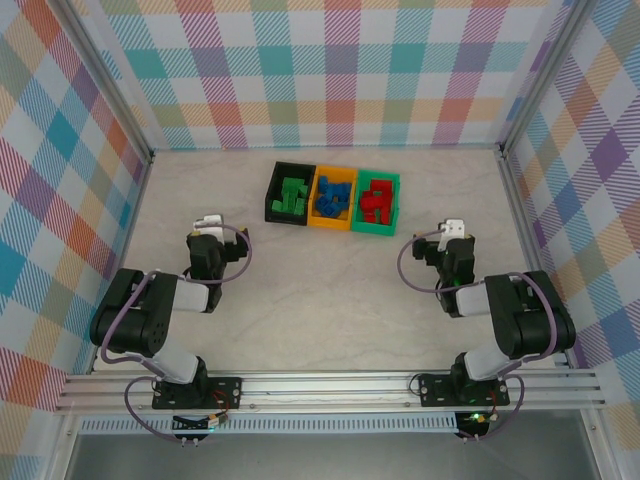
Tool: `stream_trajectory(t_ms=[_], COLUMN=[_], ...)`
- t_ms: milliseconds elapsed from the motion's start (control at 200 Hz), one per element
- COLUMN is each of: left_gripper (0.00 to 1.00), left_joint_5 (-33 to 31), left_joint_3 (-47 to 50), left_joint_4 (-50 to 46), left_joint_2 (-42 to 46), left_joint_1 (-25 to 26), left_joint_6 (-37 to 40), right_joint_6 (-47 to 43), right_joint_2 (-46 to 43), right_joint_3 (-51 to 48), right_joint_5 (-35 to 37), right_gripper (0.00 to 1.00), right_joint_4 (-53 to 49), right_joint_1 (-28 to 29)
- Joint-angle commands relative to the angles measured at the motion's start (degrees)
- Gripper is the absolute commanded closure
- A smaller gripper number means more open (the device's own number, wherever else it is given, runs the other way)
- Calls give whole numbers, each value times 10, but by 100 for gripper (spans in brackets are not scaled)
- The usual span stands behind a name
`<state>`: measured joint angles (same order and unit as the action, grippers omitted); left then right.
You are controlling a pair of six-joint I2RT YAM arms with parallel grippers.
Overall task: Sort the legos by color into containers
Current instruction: Reset both arms
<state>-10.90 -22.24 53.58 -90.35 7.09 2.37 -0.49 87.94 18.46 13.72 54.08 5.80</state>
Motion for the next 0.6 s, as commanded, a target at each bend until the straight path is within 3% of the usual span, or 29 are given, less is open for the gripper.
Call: stream_trajectory(t_ms=[0, 595], left_gripper=[0, 0], left_joint_5=[17, 22], left_joint_3=[-4, -9], left_joint_4=[-25, -33], left_joint_2=[-1, -1], left_joint_1=[-10, -12], left_joint_6=[8, 6], right_joint_6=[6, 9], right_joint_2=[-2, -3], right_joint_3=[27, 35], right_joint_5=[-29, -45], right_gripper=[1, 1], right_joint_4=[-26, -38], right_joint_1=[-10, -18])
